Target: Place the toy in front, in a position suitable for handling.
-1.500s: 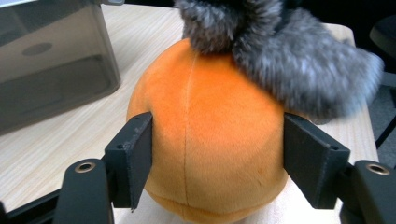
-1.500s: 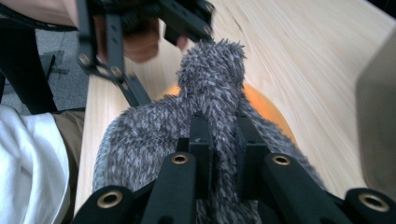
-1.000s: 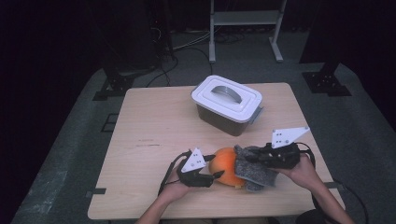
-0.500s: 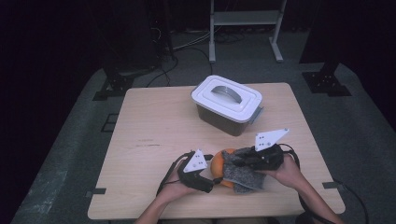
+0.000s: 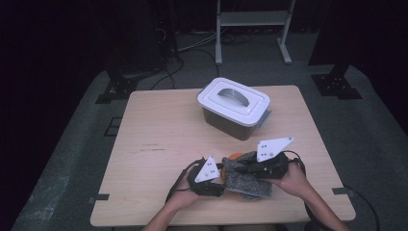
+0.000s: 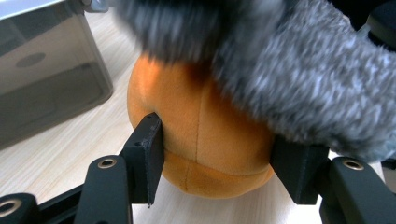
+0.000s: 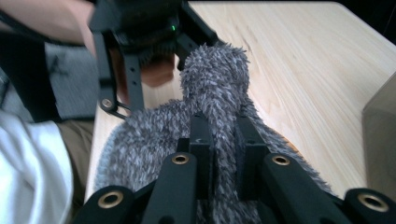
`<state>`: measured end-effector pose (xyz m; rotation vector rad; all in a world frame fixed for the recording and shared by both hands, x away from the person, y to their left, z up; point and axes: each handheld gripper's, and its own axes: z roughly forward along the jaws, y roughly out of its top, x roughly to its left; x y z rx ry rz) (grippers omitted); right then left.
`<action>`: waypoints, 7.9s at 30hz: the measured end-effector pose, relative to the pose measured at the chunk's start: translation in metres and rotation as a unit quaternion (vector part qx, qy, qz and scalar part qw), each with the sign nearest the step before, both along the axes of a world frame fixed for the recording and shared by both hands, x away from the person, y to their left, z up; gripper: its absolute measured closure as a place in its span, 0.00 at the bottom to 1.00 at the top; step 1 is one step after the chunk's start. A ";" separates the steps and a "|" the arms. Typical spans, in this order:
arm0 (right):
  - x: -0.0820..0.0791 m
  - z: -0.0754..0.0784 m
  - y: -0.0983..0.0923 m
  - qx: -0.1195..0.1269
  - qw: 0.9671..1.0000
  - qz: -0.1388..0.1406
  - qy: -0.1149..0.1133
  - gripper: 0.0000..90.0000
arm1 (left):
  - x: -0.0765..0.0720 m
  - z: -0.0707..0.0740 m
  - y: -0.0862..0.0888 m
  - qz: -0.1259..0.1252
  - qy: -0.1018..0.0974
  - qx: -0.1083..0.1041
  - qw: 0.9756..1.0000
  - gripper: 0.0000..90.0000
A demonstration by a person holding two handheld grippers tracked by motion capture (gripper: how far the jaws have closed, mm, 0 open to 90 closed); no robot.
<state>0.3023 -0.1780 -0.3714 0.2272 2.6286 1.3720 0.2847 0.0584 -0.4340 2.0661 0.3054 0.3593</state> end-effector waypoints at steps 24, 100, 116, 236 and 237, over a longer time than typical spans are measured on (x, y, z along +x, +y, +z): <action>0.016 -0.011 -0.033 0.034 0.997 -0.048 0.044 0.89 | 0.002 -0.008 0.009 0.005 0.011 0.008 1.000 0.44; 0.020 -0.044 -0.056 0.073 0.991 -0.060 0.098 0.88 | 0.010 -0.007 0.018 -0.007 0.037 -0.047 0.998 0.22; 0.013 -0.044 -0.074 0.067 0.990 -0.070 0.105 0.88 | 0.002 -0.008 0.013 -0.018 0.011 -0.031 0.999 0.39; 0.014 -0.001 0.006 0.012 0.999 0.009 0.033 0.88 | -0.010 -0.001 0.011 0.018 -0.044 -0.003 0.999 0.39; 0.014 -0.002 0.005 0.011 0.999 0.009 0.034 0.88 | -0.009 -0.002 0.013 0.018 -0.040 -0.004 0.999 0.39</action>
